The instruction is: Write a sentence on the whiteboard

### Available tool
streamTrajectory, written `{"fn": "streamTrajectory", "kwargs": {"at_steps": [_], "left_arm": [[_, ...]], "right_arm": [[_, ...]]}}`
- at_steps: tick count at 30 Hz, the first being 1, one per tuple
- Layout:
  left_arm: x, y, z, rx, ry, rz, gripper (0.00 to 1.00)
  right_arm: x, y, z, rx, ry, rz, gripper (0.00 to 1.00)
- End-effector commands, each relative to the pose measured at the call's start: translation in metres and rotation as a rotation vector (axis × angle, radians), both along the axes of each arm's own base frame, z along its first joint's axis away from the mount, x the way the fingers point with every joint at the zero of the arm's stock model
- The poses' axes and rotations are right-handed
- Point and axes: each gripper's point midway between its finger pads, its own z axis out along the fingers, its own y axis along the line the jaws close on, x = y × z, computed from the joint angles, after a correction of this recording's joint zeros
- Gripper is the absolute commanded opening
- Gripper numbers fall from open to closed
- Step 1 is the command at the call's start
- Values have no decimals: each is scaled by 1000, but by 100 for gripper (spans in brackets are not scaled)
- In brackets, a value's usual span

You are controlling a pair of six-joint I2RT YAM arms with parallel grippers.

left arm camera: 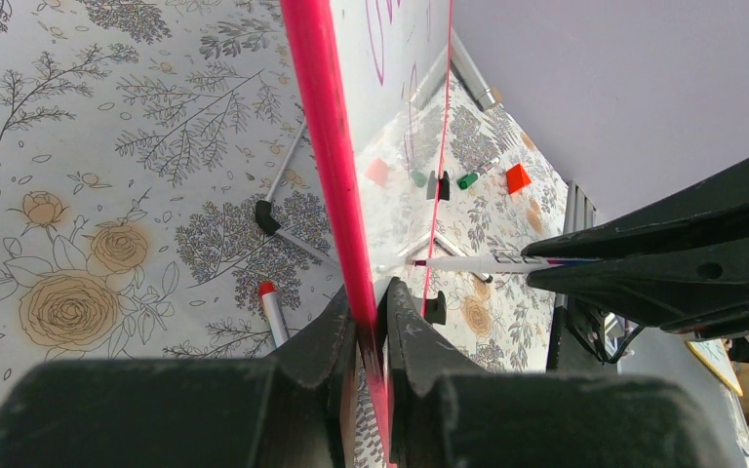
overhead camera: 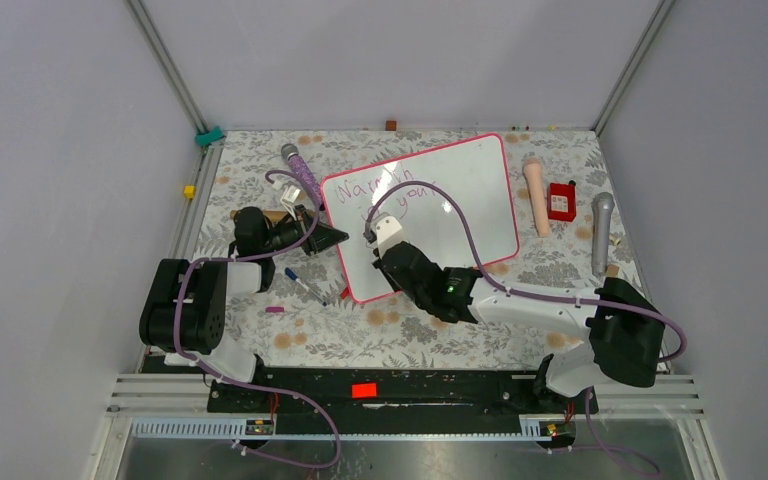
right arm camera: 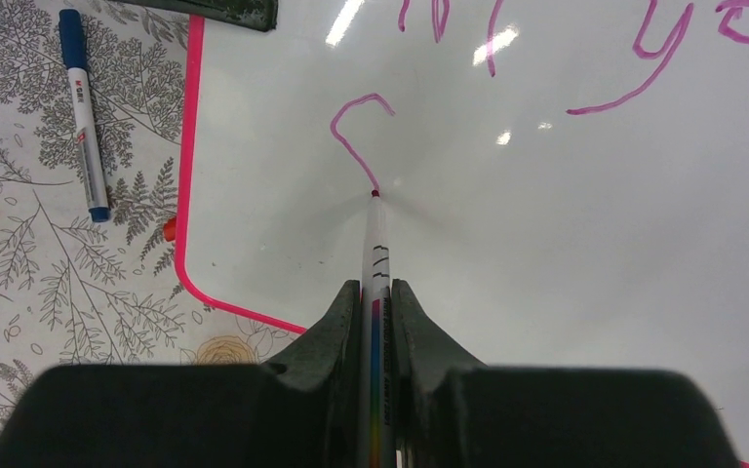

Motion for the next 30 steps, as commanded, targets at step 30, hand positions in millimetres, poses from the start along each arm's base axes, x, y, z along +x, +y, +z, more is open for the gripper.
{"fn": "streamTrajectory", "kwargs": {"at_steps": [30], "left_arm": [[12,10,-12,69,-93,69,0]], "right_arm": [[25,-15,56,89,-91,-77,0]]}}
